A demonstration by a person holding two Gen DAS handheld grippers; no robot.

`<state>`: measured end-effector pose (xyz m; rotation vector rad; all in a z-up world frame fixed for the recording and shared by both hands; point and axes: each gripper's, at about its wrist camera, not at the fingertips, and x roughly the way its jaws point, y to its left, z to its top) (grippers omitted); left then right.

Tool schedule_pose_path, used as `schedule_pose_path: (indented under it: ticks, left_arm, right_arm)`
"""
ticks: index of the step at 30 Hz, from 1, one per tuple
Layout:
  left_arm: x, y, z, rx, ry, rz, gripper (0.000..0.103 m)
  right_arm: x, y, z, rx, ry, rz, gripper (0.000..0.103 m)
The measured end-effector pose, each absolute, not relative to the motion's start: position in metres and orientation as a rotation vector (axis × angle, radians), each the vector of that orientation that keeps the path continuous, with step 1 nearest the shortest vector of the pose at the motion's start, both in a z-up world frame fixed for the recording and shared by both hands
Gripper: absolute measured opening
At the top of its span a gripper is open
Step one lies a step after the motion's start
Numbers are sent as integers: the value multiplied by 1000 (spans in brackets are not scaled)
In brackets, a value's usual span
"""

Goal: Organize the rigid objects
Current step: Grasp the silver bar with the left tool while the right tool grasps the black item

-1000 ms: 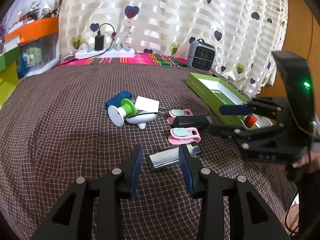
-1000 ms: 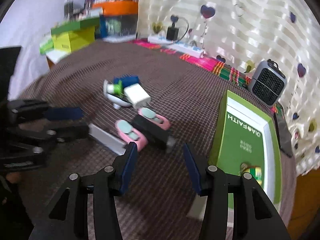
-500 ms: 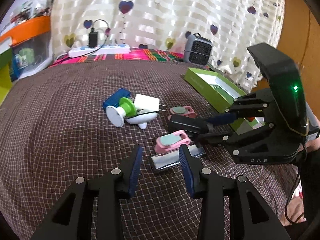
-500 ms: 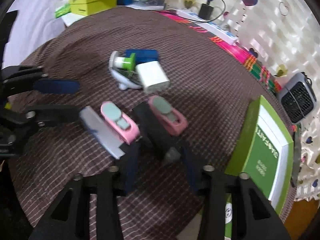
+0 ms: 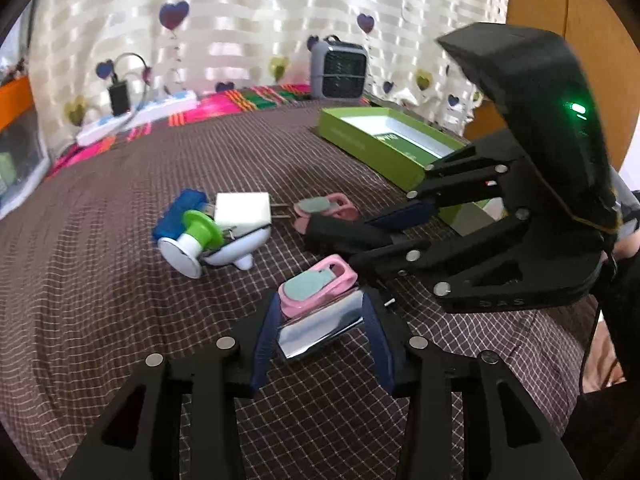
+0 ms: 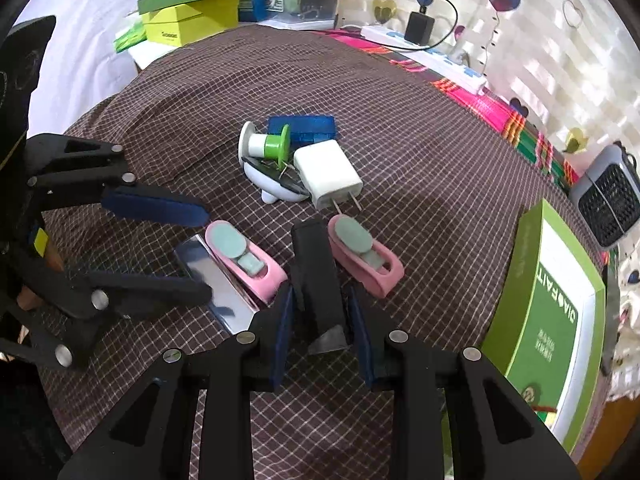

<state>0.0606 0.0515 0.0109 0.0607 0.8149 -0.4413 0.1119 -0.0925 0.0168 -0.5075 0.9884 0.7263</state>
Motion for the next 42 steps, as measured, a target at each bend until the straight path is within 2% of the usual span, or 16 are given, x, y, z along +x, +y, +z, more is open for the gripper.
schedule_pose_path:
  ticks: [10, 26, 31, 34, 42]
  left_arm:
    - [57, 37, 2, 110, 872, -467, 42]
    - [48, 4, 1, 106, 870, -368, 42]
    - [49, 1, 0, 132, 867, -298, 27]
    - [49, 3, 0, 132, 866, -284, 23]
    - [50, 4, 0, 127, 865, -279, 22]
  right_arm:
    - [90, -120, 20, -388, 976, 660, 25]
    - [60, -159, 19, -223, 976, 583, 25]
    - [59, -155, 17, -222, 960, 566, 25]
    - [62, -155, 13, -215, 964, 558, 25]
    - [59, -153, 9, -205, 918, 545, 25]
